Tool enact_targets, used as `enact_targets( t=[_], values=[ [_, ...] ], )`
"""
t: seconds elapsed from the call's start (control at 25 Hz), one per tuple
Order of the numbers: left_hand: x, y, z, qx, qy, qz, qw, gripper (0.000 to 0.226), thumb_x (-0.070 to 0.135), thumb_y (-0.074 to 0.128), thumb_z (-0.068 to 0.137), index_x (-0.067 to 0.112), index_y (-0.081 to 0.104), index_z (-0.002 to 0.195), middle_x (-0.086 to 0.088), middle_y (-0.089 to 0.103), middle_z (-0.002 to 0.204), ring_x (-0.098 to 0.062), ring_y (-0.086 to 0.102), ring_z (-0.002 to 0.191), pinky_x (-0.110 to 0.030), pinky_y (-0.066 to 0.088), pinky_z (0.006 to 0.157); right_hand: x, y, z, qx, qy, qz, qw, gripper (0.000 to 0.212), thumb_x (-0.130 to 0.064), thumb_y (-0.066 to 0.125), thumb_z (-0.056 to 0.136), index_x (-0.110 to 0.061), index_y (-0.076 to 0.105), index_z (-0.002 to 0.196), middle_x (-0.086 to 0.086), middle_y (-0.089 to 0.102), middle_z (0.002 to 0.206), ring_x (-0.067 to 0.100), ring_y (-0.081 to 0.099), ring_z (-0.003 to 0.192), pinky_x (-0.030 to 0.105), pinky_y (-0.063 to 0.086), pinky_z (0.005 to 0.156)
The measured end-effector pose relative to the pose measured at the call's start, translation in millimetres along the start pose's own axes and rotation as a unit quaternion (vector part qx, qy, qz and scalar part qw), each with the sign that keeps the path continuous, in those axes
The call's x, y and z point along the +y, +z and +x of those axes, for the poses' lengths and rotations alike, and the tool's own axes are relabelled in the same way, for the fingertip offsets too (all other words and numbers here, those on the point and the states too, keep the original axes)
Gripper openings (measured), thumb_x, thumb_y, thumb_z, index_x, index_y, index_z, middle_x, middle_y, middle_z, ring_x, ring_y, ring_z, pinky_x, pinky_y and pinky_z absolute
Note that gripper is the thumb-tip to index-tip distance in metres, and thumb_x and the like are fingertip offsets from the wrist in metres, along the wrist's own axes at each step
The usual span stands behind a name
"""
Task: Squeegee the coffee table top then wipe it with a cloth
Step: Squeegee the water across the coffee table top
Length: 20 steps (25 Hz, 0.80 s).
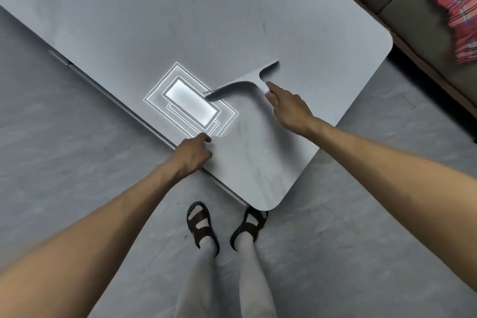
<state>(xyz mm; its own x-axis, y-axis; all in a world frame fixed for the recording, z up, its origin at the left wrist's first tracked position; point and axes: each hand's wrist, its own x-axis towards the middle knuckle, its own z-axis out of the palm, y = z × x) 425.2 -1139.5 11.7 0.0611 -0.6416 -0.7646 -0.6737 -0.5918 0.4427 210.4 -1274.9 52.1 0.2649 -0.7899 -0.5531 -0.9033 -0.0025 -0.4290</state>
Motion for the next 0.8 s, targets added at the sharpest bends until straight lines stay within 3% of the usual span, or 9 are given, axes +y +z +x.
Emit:
enact_targets(
  t=[0.08, 0.2, 0.44, 0.64, 0.8],
  values=[
    [-9.5, 0.5, -1.1, 0.006, 0.000, -0.003, 1.000, 0.044, 0.016, 0.047, 0.086, 0.020, 0.049, 0.130, -0.015, 0.062, 0.118, -0.024, 0.060, 0.081, -0.030, 0.045, 0.070, 9.2, 16.7, -2.8, 0.000, -0.005, -0.050, 0.999, 0.045, -0.042, 0.022, 0.104, -0.036, 0.028, 0.148, 0.007, 0.060, 0.130, 0.038, 0.054, 0.111, 0.042, 0.044, 0.085],
    [-17.8, 3.7, -4.3, -0.008, 0.003, -0.007, 1.000, 0.043, 0.015, 0.047, 0.088, 0.019, 0.050, 0.130, -0.013, 0.062, 0.121, -0.022, 0.057, 0.086, -0.028, 0.041, 0.073, 44.2, 31.3, -44.6, 0.008, 0.001, -0.102, 0.995, 0.044, -0.046, 0.020, 0.103, -0.045, 0.025, 0.147, 0.007, 0.067, 0.120, 0.039, 0.059, 0.102, 0.042, 0.044, 0.078],
    [1.3, 0.6, -16.0, -0.024, 0.031, -0.023, 0.999, 0.041, 0.019, 0.048, 0.090, 0.019, 0.051, 0.131, -0.008, 0.056, 0.132, -0.022, 0.057, 0.099, -0.028, 0.043, 0.077, 87.5, 14.4, -99.5, -0.019, 0.048, -0.163, 0.985, 0.046, -0.050, 0.020, 0.103, -0.045, 0.028, 0.148, 0.010, 0.068, 0.117, 0.037, 0.062, 0.100, 0.041, 0.051, 0.080],
    [24.3, -18.2, -47.4, -0.012, 0.049, -0.039, 0.998, 0.039, 0.017, 0.049, 0.089, 0.019, 0.053, 0.128, -0.005, 0.063, 0.120, -0.024, 0.060, 0.099, -0.027, 0.043, 0.076, 52.1, -13.0, -115.2, 0.010, 0.027, -0.108, 0.994, 0.046, -0.050, 0.022, 0.103, -0.042, 0.030, 0.148, 0.008, 0.069, 0.114, 0.038, 0.061, 0.099, 0.037, 0.044, 0.074],
    [10.0, -32.4, -73.6, 0.028, 0.018, -0.051, 0.998, 0.038, 0.016, 0.050, 0.089, 0.017, 0.055, 0.127, -0.007, 0.065, 0.118, -0.024, 0.060, 0.102, -0.028, 0.046, 0.080, -2.7, -4.3, -95.9, -0.039, -0.034, -0.055, 0.997, 0.043, -0.043, 0.023, 0.104, -0.040, 0.028, 0.147, 0.003, 0.067, 0.112, 0.037, 0.058, 0.097, 0.037, 0.042, 0.076]
  ],
)
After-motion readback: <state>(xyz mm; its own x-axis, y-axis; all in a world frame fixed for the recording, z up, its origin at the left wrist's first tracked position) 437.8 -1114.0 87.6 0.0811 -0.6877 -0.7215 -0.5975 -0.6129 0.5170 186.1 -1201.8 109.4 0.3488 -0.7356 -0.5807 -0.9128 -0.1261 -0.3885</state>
